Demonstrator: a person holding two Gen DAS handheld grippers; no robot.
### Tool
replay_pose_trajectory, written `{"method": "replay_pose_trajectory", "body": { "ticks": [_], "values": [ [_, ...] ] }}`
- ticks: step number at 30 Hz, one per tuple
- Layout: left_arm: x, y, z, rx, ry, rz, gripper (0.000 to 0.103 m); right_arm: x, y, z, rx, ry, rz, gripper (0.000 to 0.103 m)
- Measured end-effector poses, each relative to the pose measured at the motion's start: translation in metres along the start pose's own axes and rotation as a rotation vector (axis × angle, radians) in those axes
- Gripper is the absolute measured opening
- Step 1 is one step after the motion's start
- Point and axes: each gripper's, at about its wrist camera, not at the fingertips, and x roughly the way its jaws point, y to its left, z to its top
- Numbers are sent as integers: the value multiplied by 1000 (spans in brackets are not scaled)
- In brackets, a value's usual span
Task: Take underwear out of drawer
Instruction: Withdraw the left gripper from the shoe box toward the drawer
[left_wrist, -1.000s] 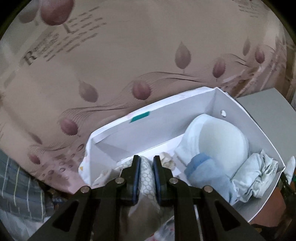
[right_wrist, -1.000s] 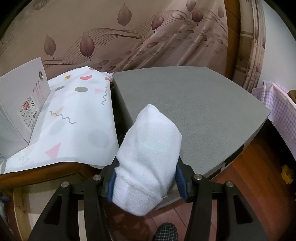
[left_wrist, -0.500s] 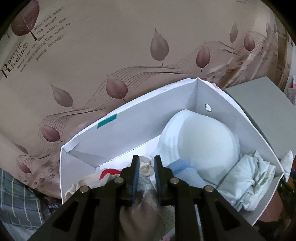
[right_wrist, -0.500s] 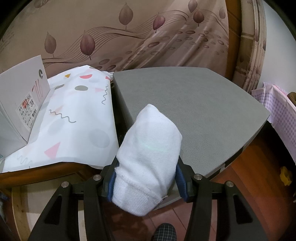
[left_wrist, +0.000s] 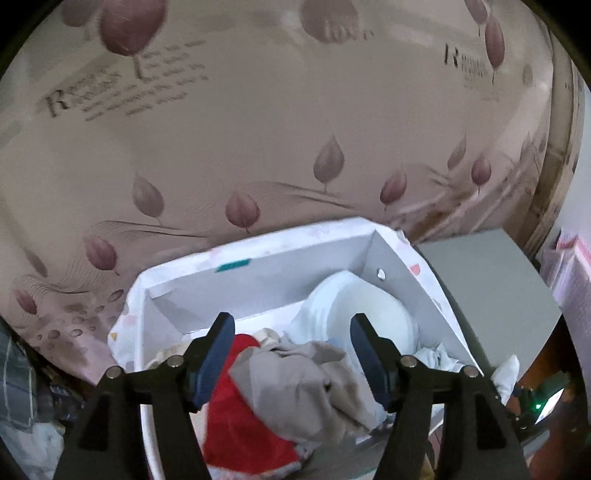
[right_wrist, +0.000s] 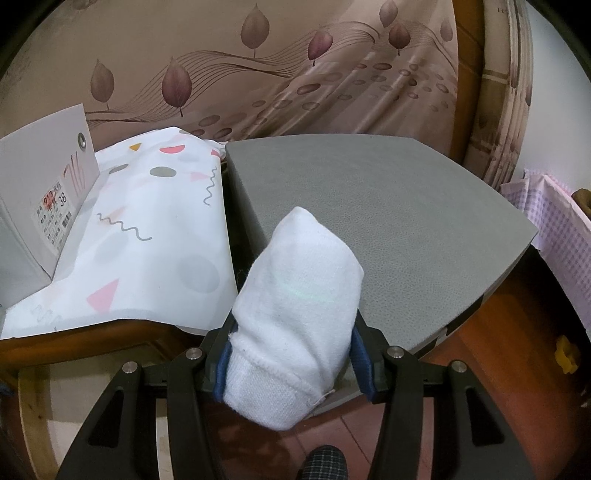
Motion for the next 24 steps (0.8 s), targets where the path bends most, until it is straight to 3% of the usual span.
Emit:
{"method": "replay_pose_trajectory", "body": {
  "ticks": [4, 11, 15, 19, 22, 24],
  "values": [
    [-34, 9, -17, -24, -58, 95, 67, 0, 2, 0, -2, 1, -5, 49],
    [-78, 37, -94, -47, -131, 414, 67, 1, -1, 1, 18, 11, 5, 49],
    [-75, 69, -147, -150, -71, 518, 67, 1, -4, 2, 20, 28, 19, 49],
    [-42, 98, -201, -258, 54, 622, 67, 0, 0, 4, -18, 48, 23, 49],
    [-20, 105, -232, -296, 115, 650, 67, -5, -3, 11, -36, 56, 51, 49],
    [-8, 111, -248, -355, 137, 628, 67, -13, -6, 19, -53, 47, 56, 49]
  ]
}}
